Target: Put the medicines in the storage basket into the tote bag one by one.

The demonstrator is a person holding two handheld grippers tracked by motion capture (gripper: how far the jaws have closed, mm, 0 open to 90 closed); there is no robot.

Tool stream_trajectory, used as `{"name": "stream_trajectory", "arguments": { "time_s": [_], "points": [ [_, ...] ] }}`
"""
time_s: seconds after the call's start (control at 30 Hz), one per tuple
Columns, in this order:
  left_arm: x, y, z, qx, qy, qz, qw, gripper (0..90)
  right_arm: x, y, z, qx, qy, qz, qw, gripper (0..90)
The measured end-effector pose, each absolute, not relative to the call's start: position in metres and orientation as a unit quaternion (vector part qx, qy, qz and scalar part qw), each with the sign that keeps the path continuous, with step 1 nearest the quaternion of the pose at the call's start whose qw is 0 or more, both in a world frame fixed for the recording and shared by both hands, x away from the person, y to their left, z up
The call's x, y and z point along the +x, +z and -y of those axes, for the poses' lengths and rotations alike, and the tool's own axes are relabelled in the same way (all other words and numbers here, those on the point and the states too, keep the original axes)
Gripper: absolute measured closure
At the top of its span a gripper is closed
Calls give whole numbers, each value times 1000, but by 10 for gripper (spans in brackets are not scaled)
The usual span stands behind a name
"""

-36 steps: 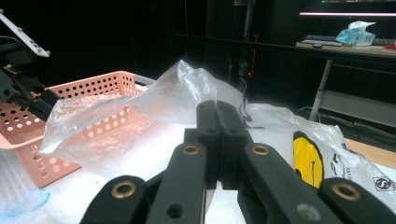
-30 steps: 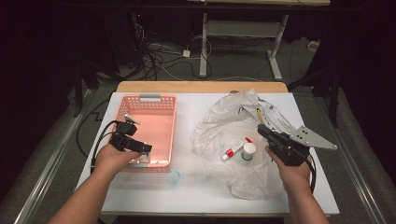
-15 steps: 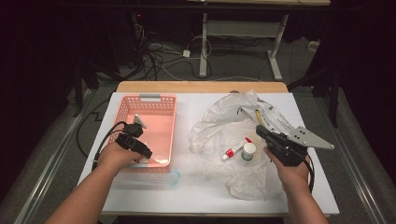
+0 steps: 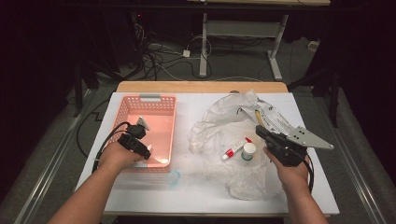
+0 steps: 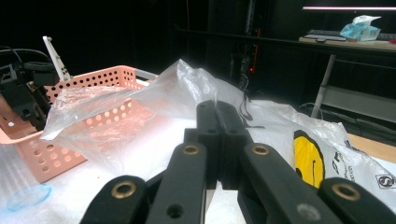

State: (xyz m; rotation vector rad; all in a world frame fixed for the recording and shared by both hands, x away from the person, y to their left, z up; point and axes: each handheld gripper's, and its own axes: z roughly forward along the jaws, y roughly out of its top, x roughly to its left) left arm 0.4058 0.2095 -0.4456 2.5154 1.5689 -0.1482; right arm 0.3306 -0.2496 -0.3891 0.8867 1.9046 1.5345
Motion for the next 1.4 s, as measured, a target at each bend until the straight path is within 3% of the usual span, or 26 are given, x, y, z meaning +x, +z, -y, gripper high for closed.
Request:
{"name": "stream_trajectory", "arguments": {
  "time_s": [0.67, 1.4],
  "points": [
    [382, -430, -209, 858, 40, -478, 183, 581, 331, -389, 249, 327, 568, -706, 269, 900],
    [334, -422, -217, 803, 152, -445, 366, 582, 329, -390, 247, 327, 566, -707, 269, 900]
  ]
}}
